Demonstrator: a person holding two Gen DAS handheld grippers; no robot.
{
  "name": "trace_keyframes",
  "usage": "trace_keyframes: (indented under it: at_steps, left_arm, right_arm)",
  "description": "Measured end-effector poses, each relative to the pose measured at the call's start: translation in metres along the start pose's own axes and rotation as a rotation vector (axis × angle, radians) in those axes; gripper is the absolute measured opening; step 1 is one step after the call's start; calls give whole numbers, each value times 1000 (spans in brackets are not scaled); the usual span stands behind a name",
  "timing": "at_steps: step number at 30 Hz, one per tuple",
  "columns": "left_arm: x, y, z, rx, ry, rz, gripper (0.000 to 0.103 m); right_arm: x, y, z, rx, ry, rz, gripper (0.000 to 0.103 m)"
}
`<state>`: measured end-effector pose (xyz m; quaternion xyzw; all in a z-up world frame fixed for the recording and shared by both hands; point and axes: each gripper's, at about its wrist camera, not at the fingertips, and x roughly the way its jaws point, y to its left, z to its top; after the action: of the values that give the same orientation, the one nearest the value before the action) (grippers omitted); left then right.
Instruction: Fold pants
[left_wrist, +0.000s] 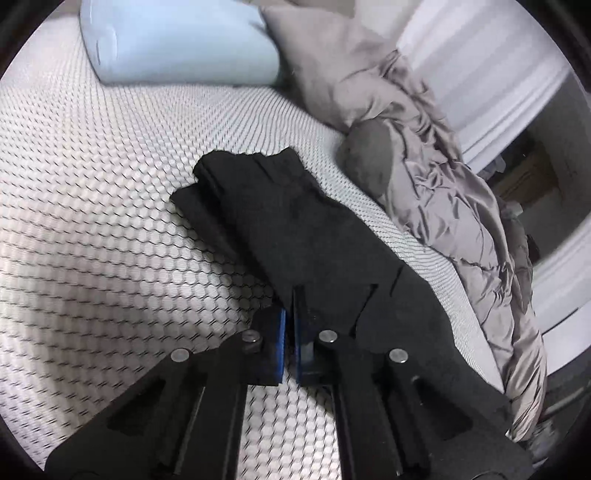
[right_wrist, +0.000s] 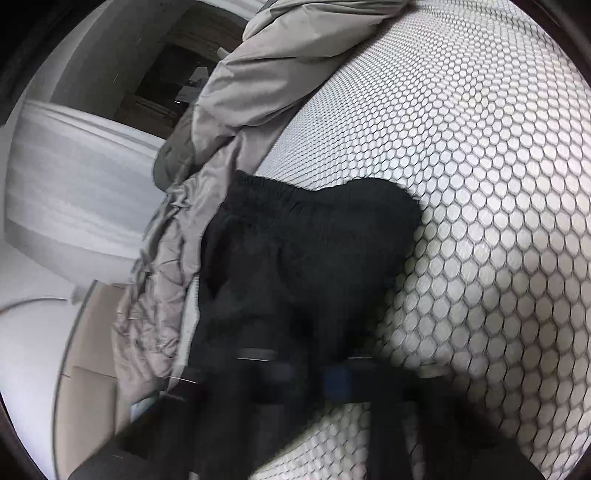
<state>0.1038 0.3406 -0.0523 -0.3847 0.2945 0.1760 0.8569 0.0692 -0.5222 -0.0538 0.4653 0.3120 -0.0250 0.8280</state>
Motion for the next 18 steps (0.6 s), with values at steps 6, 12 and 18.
trace_keyframes:
  at_steps: [6,12,18]
  left_arm:
    - [-43,22,-25,37,4,52,1]
    - [-60,50,-32,10,50,76,16]
    - [-95,26,-27,128,-71,137,70]
  right_arm:
    - [-35,-8,-16,-63,-34,-5,1]
    - [-67,-28,-30,-107,-11,-98,32]
    - [-106,8,-14,-260,-223,-171,72]
